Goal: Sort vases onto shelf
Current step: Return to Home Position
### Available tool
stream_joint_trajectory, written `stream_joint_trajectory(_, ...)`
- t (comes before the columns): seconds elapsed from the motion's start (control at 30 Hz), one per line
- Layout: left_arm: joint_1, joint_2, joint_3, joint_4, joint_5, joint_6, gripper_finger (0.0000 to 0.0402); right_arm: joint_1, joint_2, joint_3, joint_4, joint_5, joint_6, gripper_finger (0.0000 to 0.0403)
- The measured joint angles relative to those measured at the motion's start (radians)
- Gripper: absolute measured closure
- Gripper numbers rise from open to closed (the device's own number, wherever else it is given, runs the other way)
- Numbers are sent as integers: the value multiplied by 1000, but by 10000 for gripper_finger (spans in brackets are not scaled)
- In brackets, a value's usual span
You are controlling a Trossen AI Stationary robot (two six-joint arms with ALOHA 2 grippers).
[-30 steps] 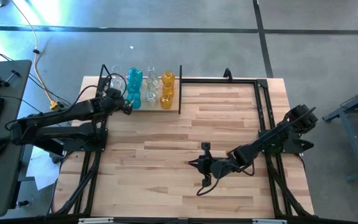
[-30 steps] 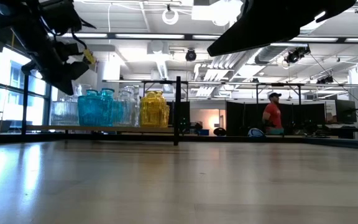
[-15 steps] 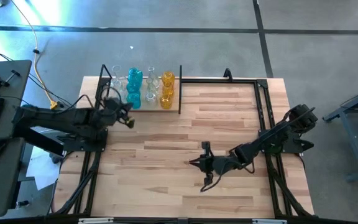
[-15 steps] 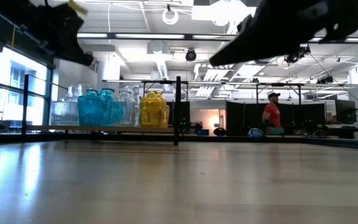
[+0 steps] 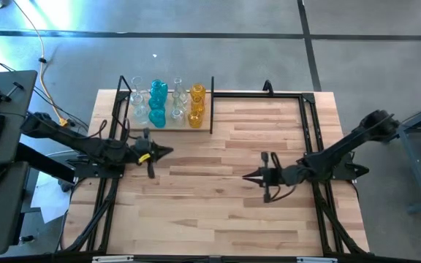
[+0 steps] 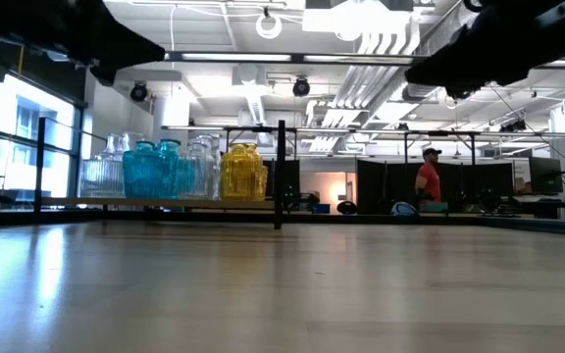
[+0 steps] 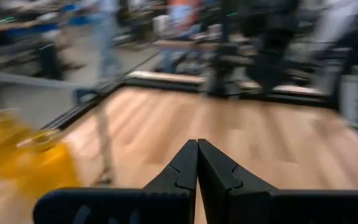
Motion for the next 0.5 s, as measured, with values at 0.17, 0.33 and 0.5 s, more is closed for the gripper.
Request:
stream_joint_trajectory(0.17, 0, -5, -53, 113, 154, 62, 401, -3, -136, -72, -28, -26, -2, 401)
stream_joint_trajectory(0.33, 0, -12, -85, 136, 175, 87, 401, -10, -267, -147, -44, -54, -26, 401)
stream_joint_trajectory(0.5, 1, -34, -163, 263, 189, 113, 401, -42, -431, -269, 25, -145, -18, 401)
